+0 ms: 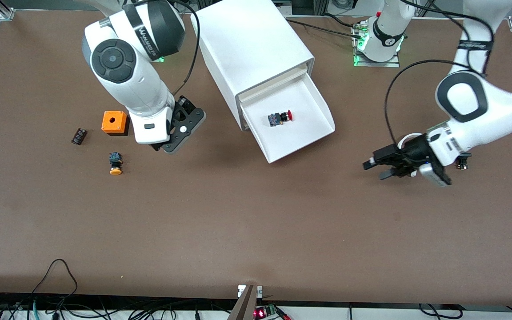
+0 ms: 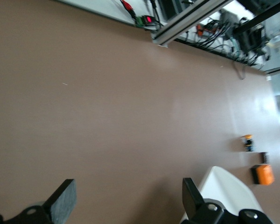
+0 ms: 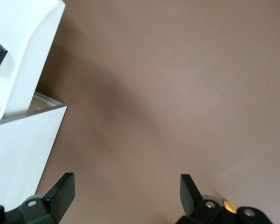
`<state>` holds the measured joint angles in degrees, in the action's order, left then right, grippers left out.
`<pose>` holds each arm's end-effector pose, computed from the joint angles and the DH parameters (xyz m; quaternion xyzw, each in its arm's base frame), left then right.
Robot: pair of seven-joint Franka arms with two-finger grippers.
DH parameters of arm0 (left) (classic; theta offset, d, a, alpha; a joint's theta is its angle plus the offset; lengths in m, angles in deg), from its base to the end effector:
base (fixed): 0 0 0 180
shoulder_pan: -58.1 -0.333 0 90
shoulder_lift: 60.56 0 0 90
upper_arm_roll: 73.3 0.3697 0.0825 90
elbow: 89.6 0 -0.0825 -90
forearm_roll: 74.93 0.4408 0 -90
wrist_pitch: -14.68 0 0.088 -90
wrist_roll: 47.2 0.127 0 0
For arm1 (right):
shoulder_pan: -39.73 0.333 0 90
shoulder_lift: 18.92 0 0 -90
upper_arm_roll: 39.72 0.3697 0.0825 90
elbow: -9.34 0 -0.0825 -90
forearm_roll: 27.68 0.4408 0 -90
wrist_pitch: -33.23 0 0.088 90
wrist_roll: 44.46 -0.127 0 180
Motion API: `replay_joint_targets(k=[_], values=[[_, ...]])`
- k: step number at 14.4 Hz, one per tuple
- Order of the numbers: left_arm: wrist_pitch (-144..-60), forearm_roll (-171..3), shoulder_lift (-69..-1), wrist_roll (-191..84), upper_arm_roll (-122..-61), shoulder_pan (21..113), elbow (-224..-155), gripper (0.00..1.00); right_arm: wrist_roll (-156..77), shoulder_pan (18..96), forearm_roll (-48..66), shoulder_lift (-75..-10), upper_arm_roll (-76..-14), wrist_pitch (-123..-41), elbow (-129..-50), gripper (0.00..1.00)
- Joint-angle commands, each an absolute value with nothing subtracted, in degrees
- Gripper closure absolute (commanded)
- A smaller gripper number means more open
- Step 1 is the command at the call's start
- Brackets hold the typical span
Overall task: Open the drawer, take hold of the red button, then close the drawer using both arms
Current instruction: 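Release the drawer and retract the left gripper while the right gripper approaches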
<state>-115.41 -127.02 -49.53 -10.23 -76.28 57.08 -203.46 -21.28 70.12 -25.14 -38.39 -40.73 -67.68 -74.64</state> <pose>0.6671 -0.0536 0.3904 0.9337 -0.0459 0.1440 0.3246 0.6340 0.3644 0.5011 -0.8981 -0.4388 0.0231 0.0175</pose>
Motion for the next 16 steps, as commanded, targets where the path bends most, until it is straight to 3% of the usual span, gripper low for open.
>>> replay_joint_targets(k=[1, 10, 16], values=[[-110.1, -117.8, -53.0, -10.7, -73.7, 56.3, -200.2, 0.00, -21.3, 71.0, -24.8, -41.8, -41.2, -67.2, -69.8, 0.00], [-84.9, -88.9, -58.9, -23.7, -70.9, 56.3, -183.9, 0.00, -21.4, 73.7, -24.5, -45.5, -41.2, -67.2, -65.4, 0.00], [-78.0, -78.6, -63.4, -40.4, -71.5, 58.2, -184.3, 0.00, -21.2, 76.1, -24.4, -48.5, -41.1, -67.3, -61.8, 0.00]])
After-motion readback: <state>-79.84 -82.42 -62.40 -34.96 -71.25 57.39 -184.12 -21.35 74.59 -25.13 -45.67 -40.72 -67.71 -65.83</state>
